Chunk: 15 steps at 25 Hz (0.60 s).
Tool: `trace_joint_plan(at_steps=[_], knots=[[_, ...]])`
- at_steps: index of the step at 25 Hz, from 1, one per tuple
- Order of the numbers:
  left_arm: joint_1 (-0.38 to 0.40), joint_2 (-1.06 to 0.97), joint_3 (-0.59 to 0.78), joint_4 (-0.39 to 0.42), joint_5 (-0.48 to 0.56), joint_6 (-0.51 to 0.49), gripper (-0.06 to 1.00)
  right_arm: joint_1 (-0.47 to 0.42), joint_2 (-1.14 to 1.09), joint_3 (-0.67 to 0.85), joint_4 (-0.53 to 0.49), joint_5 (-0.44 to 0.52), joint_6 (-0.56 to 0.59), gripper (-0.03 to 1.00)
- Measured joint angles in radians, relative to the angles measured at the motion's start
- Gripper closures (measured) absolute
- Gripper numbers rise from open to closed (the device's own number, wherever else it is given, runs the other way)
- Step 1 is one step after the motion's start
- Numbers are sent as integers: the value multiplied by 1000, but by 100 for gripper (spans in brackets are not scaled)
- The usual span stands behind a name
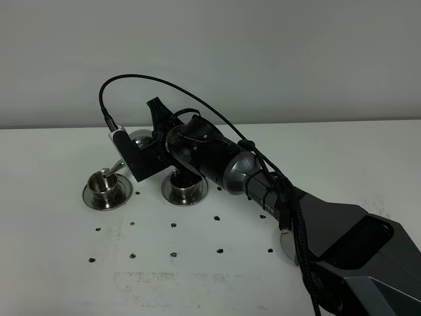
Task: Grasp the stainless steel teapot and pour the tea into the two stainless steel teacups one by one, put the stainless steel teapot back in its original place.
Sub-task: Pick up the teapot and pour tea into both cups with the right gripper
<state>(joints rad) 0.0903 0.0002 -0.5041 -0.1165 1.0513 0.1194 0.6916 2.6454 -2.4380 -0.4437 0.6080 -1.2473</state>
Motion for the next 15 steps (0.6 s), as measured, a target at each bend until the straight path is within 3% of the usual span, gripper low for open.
trace_joint_plan(at_steps=[15], knots=[[0, 0, 0, 0, 0, 0, 41, 0, 0, 0, -17, -59, -20, 76]])
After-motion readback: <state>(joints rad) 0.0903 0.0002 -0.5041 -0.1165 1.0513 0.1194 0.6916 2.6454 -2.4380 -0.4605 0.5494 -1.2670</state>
